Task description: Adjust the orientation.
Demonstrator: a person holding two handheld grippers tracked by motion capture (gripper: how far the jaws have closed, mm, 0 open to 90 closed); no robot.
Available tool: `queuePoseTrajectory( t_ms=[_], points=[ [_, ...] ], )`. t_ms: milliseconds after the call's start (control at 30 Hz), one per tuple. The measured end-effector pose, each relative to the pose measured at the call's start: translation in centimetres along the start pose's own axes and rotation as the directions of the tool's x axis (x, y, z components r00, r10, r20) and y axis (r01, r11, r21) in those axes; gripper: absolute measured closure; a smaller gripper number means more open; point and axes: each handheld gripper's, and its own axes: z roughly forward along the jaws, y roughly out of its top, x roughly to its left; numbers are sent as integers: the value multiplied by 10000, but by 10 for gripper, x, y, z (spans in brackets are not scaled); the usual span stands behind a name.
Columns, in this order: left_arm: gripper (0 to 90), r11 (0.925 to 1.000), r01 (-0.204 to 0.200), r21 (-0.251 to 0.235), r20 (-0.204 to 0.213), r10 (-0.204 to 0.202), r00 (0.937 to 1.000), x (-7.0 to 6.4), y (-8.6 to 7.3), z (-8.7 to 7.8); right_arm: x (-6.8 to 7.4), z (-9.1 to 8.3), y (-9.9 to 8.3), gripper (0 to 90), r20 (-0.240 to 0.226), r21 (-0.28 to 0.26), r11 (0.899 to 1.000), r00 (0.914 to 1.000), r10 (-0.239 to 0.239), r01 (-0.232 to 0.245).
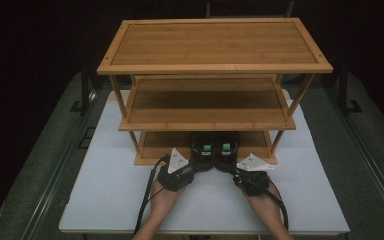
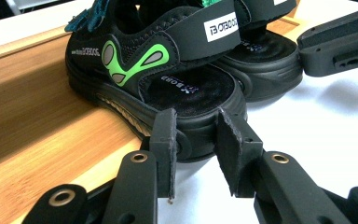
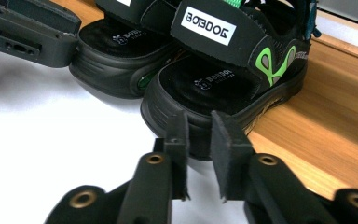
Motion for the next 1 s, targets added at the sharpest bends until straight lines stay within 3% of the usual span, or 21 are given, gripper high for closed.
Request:
queuePoseTrajectory(
  t_ms=[1000],
  points=[
    [718,9996,285,2,-214,-285,9994,9,6,13,-6,14,5,822,231,-94,9996,9994,275,-273]
  ],
)
